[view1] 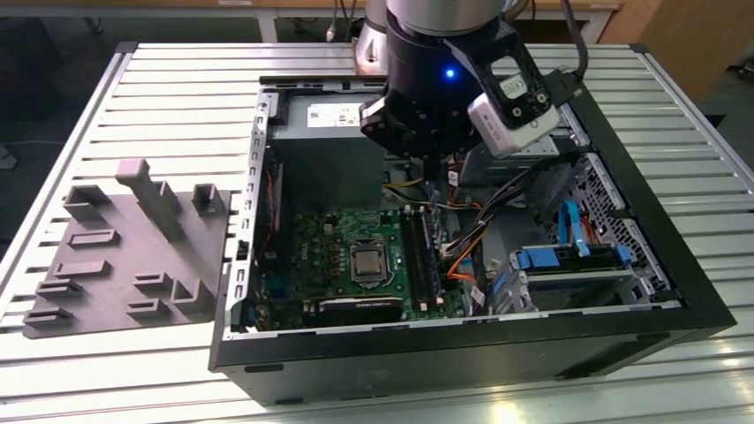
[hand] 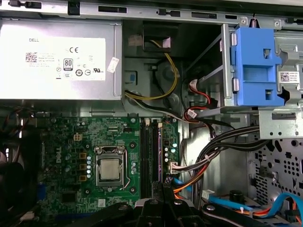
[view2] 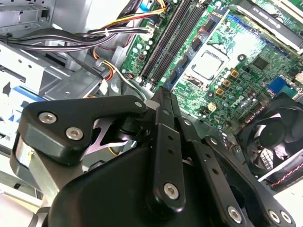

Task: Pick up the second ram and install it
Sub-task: 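Insert the second ram into the second slot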

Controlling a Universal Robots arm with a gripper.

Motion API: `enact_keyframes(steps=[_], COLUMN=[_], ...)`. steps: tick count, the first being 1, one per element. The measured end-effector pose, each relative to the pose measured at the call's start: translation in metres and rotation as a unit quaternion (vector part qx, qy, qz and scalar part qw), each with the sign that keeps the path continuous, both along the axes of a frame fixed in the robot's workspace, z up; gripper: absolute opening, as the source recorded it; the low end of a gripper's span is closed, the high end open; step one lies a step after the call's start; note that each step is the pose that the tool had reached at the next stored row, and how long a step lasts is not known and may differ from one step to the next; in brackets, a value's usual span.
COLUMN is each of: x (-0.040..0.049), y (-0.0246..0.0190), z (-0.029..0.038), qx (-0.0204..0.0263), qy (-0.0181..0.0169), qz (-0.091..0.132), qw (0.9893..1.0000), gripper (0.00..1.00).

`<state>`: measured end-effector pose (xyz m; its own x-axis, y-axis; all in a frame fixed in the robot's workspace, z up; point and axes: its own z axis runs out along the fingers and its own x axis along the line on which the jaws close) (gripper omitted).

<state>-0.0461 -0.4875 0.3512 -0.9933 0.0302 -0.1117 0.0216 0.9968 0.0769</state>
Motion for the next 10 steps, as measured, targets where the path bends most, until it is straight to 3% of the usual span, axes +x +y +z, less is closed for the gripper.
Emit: enact_keyframes(steps=[10], x=[0.0000], y=[0.0000], z=[-0.0061], qx=[0.0000], qy=[0.0000], qz=[0.000], qw=[1.0000], gripper=[0.12])
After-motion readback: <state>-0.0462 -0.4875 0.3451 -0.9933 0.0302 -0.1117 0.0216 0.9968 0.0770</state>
